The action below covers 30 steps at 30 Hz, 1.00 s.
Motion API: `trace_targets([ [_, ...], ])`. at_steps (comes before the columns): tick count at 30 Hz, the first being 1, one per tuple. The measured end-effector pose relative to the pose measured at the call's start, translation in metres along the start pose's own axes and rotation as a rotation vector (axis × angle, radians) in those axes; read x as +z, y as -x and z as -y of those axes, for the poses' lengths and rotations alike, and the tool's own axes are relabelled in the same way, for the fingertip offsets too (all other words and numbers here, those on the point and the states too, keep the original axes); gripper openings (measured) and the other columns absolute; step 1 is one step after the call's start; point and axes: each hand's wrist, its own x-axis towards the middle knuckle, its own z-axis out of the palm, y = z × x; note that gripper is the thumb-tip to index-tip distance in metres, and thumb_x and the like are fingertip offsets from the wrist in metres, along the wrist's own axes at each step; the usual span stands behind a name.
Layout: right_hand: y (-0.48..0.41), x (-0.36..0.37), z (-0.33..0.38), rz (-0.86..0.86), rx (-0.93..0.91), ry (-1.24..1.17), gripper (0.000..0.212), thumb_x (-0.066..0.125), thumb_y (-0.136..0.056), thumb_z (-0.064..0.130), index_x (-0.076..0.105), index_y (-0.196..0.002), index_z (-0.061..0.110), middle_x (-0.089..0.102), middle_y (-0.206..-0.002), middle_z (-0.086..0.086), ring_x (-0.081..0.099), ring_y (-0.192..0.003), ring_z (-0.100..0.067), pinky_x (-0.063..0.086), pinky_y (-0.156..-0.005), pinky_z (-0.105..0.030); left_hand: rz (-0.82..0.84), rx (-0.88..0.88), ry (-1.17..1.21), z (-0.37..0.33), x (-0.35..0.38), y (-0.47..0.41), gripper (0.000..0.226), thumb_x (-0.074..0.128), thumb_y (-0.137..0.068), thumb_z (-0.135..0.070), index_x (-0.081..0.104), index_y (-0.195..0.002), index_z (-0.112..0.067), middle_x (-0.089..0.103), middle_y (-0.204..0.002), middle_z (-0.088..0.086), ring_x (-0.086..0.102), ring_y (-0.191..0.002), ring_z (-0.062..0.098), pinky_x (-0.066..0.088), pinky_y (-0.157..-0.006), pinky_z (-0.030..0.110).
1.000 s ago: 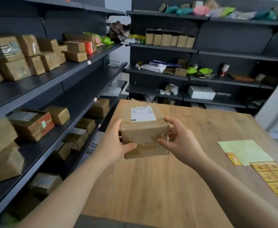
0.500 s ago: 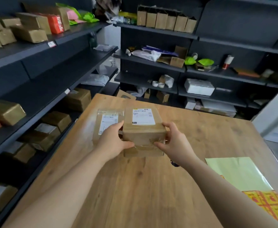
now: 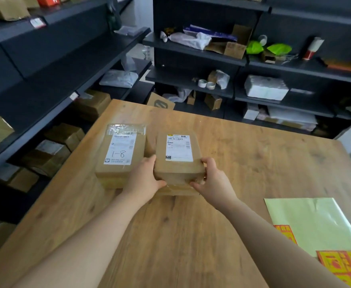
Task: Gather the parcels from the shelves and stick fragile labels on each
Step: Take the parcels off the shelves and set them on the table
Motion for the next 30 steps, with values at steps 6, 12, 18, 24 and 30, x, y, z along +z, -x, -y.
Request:
trace_targets([
  [6, -0.001, 0.01, -0.003, 0.076, 0.026, 0.15, 0.052, 0.066, -0.083, 0.03, 0.039, -0.125, 0.016, 0.065, -0.095, -0.005, 0.062, -0.083, -0.027, 0.052, -0.071, -0.04, 0.101, 0.007, -0.174, 0.007, 0.013, 0.005, 0.042, 0.075, -0.076, -0.028, 0.049, -0.105, -0.012, 0.054, -0.105, 0.005, 0.055, -0.1, 0.025, 0.044, -0.079, 0.032],
  [12, 0.004, 0.009, 0.009, 0.031, -0.079, 0.301, 0.047, 0.062, -0.086, 0.035, 0.049, -0.127, 0.013, 0.056, -0.124, -0.002, 0.055, -0.109, -0.025, 0.044, -0.084, -0.032, 0.115, 0.054, -0.226, 0.0, -0.002, 0.016, 0.044, 0.061, -0.086, -0.038, 0.051, -0.117, -0.009, 0.056, -0.107, 0.004, 0.054, -0.1, 0.023, 0.047, -0.084, 0.036],
  [18, 0.026, 0.013, 0.069, 0.009, -0.436, 0.384, 0.042, 0.055, -0.093, 0.033, 0.055, -0.13, 0.014, 0.054, -0.137, -0.003, 0.042, -0.13, -0.02, 0.02, -0.108, -0.025, -0.052, 0.131, -0.338, 0.008, -0.06, 0.066, 0.033, 0.053, -0.089, -0.035, 0.063, -0.115, -0.018, 0.061, -0.104, 0.0, 0.055, -0.096, 0.025, 0.046, -0.079, 0.038],
  [24, 0.066, 0.034, 0.153, 0.016, -0.695, 0.4, 0.041, 0.054, -0.091, 0.035, 0.055, -0.129, 0.019, 0.056, -0.134, 0.0, 0.046, -0.128, -0.019, 0.024, -0.111, -0.029, -0.216, 0.034, -0.444, 0.04, -0.129, 0.142, 0.027, 0.047, -0.09, -0.035, 0.067, -0.102, -0.022, 0.063, -0.101, -0.005, 0.054, -0.09, 0.02, 0.044, -0.075, 0.035],
  [30, 0.131, 0.068, 0.246, 0.013, -0.949, 0.366, 0.039, 0.055, -0.092, 0.039, 0.057, -0.127, 0.022, 0.061, -0.128, 0.001, 0.057, -0.115, -0.018, 0.044, -0.097, -0.03, -0.395, -0.114, -0.468, 0.081, -0.195, 0.244, 0.032, 0.05, -0.091, -0.036, 0.065, -0.114, -0.02, 0.065, -0.109, -0.001, 0.057, -0.098, 0.022, 0.046, -0.081, 0.038],
])
